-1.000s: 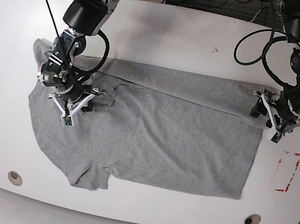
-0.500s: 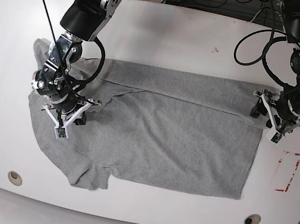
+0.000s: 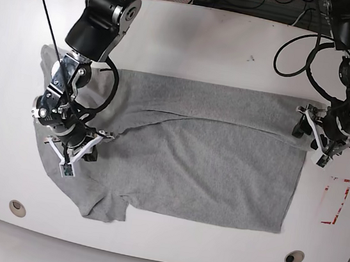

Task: Layout the t-shirt on the table in an organized manner, then fold the t-shirt properly
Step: 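Release the right gripper and move it onto the folded sleeve fabric, then regrasp the shirt edges with both grippers at the hem corners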

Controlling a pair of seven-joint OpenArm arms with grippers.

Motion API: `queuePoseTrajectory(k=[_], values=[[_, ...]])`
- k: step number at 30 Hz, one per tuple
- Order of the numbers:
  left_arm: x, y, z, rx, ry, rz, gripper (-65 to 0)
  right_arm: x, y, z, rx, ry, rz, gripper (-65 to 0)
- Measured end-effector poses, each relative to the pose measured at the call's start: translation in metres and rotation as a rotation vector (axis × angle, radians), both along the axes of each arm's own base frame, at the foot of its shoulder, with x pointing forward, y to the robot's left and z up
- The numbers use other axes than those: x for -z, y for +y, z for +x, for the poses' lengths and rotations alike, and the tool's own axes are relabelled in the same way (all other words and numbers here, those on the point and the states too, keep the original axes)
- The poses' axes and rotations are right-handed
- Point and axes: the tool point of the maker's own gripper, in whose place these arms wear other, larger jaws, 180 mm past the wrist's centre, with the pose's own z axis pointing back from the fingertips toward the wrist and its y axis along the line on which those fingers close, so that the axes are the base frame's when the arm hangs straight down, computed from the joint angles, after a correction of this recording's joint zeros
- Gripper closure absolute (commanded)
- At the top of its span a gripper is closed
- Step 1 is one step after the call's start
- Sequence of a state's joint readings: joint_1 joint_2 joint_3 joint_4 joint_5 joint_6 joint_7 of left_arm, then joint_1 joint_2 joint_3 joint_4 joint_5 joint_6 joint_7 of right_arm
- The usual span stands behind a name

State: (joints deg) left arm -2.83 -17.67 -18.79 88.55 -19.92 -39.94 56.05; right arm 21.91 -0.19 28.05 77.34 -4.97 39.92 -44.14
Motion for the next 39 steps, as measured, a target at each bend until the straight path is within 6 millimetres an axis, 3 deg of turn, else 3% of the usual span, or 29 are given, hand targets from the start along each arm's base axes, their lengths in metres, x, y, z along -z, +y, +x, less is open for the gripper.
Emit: queuePoseTrajectory(k=[7,10,15,19,21,26,32,39], values=[[0.0,0.0,0.0,0.0,0.0,0.0,-35.1,0.007,0.007,0.01,-0.014,0.031,0.031,-1.0],[0.0,0.0,0.0,0.0,0.0,-0.001,-35.1,0.005,0.011,0.017,-0.022,0.031,0.043,-5.9],[0.0,-0.001,0.0,0.002,0.001,-0.001,-35.1,-0.01,0.003,0.021,-0.018,-0.003,0.02,-31.7],[0.001,-0.001,-0.001,0.002,0.002,-0.001,-35.1,-0.019,-0.026,0.006,0.015,0.003,-0.068,-49.8],[0.0,-0.001,-0.001,0.002,0.001,-0.002,-35.1,-0.02,-0.045,-0.009,0.045,0.013,-0.121,-54.9],[-0.004,-0.004,-0.004,0.015,-0.014,0.004,-35.1,-0.018,-0.075,-0.05,0.079,0.041,-0.241,-54.5],[0.004,-0.015,-0.023,0.028,0.007,-0.021,-35.1,-0.009,-0.083,-0.09,0.077,0.064,-0.288,-50.4],[0.015,-0.024,-0.035,0.034,0.037,-0.05,-35.1,0.008,-0.128,-0.138,0.203,0.156,-0.323,-49.5]])
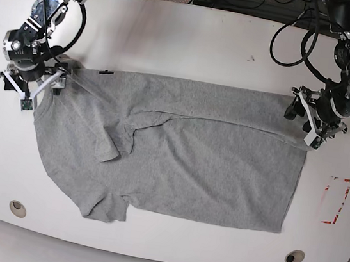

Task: Layout the t-shirt on the table in an organized manner, then fold the t-shirt properly
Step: 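Regrasp the shirt edges with both grippers at the hem corners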

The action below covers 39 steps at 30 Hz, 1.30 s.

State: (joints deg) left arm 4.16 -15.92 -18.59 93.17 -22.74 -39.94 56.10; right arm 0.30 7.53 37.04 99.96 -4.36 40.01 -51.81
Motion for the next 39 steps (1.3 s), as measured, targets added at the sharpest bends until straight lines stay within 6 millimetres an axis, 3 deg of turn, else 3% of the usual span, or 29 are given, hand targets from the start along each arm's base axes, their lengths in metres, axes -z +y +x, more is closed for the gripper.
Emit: queuePoseTrajectory(k=[4,17,30,33,39], values=[[0.004,0.0,-0.005,0.0,0.013,0.0,-35.1,0.012,-0.014,-0.017,0.053,0.032,0.015,-49.6],[0.033,0.006,-0.019,-0.032,0.107,-0.031,-35.1,0.051,-0.038,-0.044,0.143,0.132,0.089,-49.6],[0.009,0.006,-0.008,-0.027,0.026,-0.017,-35.1,0.063,-0.025,-0.037,0.149,0.113,0.183,-48.8],[0.006,0.016,-0.007,-0.063,0.013,-0.018,-35.1,0.066,-0.019,-0.034,0.147,0.092,0.23,-41.2],[-0.002,0.037,-0.005,-0.118,-0.007,0.003,-35.4,0.071,-0.017,-0.031,0.138,0.07,0.288,-10.0]])
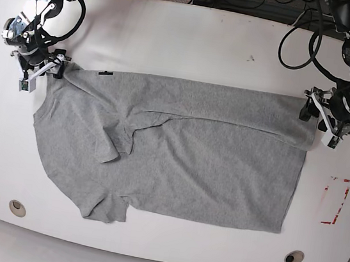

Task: Layout the t-shirt on the table in an organized manner, then fold the t-shirt properly
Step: 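Regrasp the shirt edges with both grippers at the hem corners, then drag the shirt away from the table edge with both grippers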

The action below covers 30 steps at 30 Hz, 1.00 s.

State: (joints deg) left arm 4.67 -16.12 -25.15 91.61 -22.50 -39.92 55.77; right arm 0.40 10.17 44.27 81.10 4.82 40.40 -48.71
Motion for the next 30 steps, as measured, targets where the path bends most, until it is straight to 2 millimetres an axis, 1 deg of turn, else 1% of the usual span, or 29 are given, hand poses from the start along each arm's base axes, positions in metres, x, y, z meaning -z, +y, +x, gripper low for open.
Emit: queuePoseTrajectory(k=[2,3,7,9,13,16,19,24,30], values=[[0.0,0.0,0.0,0.001,0.0,0.002,-35.4,0.001,0.0,0.002,0.004,-0.01,0.012,-2.9],[0.0,-0.001,0.0,0.002,-0.002,-0.001,-35.6,0.001,0.0,0.002,0.004,-0.009,0.015,-1.4],[-0.001,-0.007,0.004,0.005,-0.028,-0.028,-35.6,0.001,0.001,0.003,0.003,-0.01,0.016,-3.2],[0.002,-0.007,0.004,0.0,-0.022,-0.039,-35.6,0.001,0.001,0.003,0.003,-0.011,0.017,-4.1],[0.018,-0.001,-0.001,-0.024,0.026,-0.053,-35.3,0.001,0.001,0.003,0.003,-0.011,0.017,-4.1],[0.025,0.0,-0.003,-0.036,0.033,-0.071,-35.3,0.001,0.001,0.003,0.003,-0.011,0.017,-4.1],[0.027,0.002,-0.001,-0.046,0.013,-0.078,-35.3,0.001,0.001,0.003,0.003,-0.011,0.017,-4.1],[0.04,0.013,-0.005,-0.059,0.042,-0.032,-35.3,0.001,0.001,0.003,0.003,-0.012,0.017,-4.1],[0.044,0.016,0.0,-0.082,0.013,-0.062,-35.1,0.001,0.001,0.003,0.003,-0.011,0.017,-4.0]])
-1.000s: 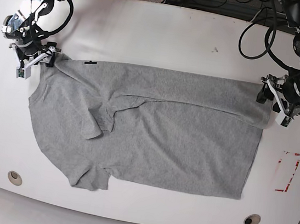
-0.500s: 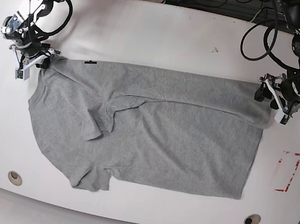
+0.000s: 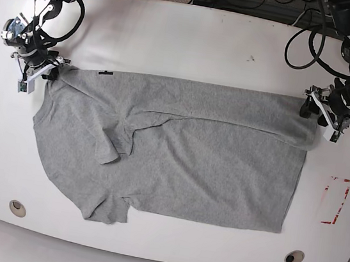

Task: Layout the t-shirt on the table in an organized manner, then fold the t-shirt properly
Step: 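Drag the shirt away from the table edge with both grippers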

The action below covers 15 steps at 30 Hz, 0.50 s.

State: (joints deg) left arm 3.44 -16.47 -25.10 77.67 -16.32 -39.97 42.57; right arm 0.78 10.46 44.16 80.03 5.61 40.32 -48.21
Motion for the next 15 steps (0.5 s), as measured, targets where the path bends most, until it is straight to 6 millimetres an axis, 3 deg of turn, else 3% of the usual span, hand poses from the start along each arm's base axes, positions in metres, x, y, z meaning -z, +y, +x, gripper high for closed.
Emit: queuePoseTrajectory(k=[4,6,10,15], values=[[0.003,0.0,0.003,-0.014,-0.012,-0.026,-31.9,0.0,0.0,0.0,0.0,0.0,0.0,-3.8],[0.003,0.0,0.004,-0.016,-0.014,-0.032,-25.0,0.0,0.0,0.0,0.0,0.0,0.0,-3.8],[0.005,-0.006,0.004,0.004,-0.009,-0.029,-2.4,0.0,0.0,0.0,0.001,0.0,0.0,-3.5],[0.007,-0.018,0.005,0.04,-0.005,-0.039,-1.5,0.0,0.0,0.0,0.001,0.001,0.0,0.0]])
